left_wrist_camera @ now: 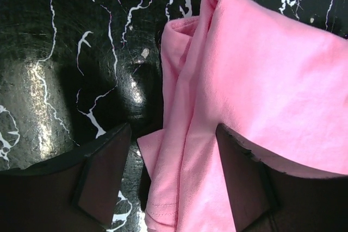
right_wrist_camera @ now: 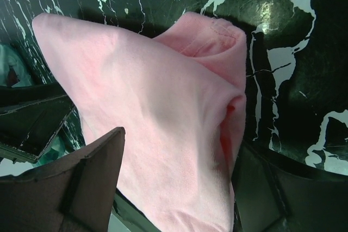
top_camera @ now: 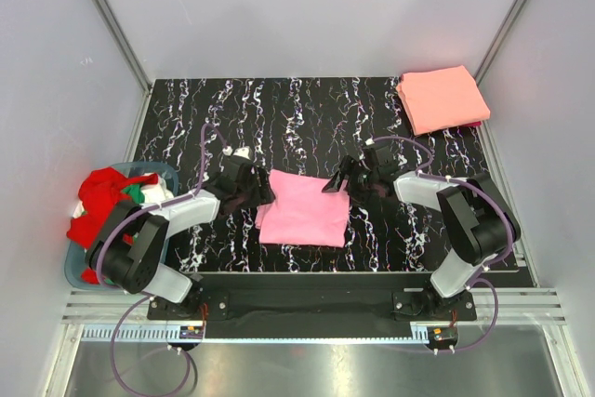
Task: Fold and stack the t-shirts
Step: Neatly place the folded tshirt to the corner
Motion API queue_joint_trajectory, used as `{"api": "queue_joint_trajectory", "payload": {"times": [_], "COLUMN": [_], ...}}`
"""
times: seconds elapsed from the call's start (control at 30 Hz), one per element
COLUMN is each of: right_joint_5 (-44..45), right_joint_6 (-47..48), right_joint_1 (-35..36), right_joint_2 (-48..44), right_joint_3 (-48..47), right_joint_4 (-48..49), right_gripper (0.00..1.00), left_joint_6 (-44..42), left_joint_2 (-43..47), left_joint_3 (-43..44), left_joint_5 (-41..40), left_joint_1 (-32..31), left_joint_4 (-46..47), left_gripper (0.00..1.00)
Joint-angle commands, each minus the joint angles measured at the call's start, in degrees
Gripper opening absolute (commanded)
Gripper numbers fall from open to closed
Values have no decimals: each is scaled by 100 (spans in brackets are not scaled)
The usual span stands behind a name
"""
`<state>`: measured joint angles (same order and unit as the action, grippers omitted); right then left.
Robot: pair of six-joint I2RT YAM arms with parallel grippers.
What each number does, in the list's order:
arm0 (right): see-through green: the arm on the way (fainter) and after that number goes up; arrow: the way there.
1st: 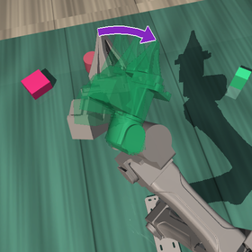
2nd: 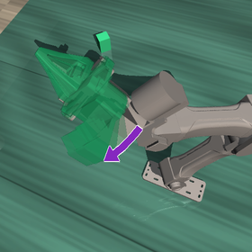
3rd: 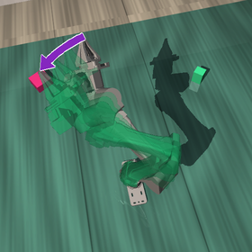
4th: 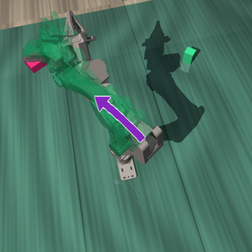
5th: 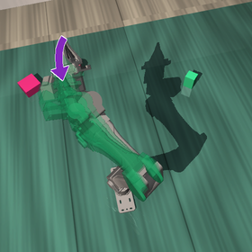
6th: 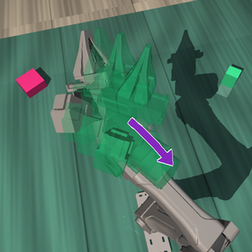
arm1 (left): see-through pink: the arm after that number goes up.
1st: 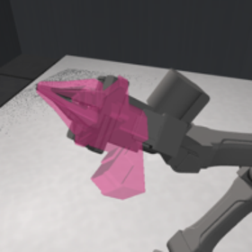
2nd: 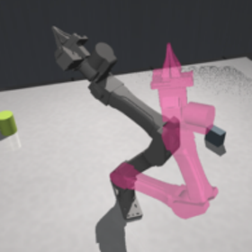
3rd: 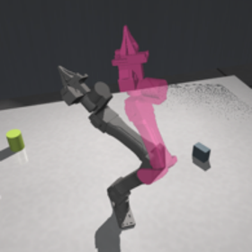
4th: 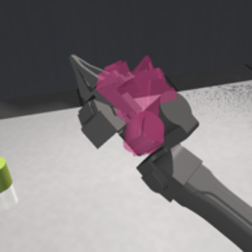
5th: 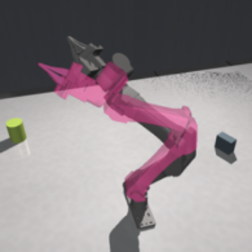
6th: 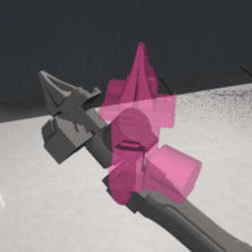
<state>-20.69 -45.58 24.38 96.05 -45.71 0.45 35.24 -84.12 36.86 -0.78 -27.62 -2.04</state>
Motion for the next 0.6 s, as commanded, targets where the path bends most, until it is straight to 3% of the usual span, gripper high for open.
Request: {"api": "queue_joint_trajectory", "payload": {"times": [0.0, 0.17, 0.3, 0.53, 0.57], "right_joint_5": [478, 382, 241, -128, -163], "right_joint_6": [164, 120, 137, 374, 427], "right_joint_1": [5, 5, 5, 5, 14], "right_joint_2": [221, 519, 722, 1188, 1231], "right_joint_3": [335, 388, 318, -86, -113], "right_joint_4": [-440, -248, -133, -98, -115], "right_gripper": [80, 77, 65, 27, 16], "left_joint_6": [97, 97, 123, 158, 158], "left_joint_2": [-246, -175, -263, -518, -527], "left_joint_3": [-276, -320, -320, -294, -294], "left_joint_5": [157, 165, 201, 315, 324], "left_joint_1": [19, 19, 19, 19, 11], "left_joint_4": [-332, -314, -174, 11, 11], "left_gripper": [70, 69, 67, 65, 65]}}
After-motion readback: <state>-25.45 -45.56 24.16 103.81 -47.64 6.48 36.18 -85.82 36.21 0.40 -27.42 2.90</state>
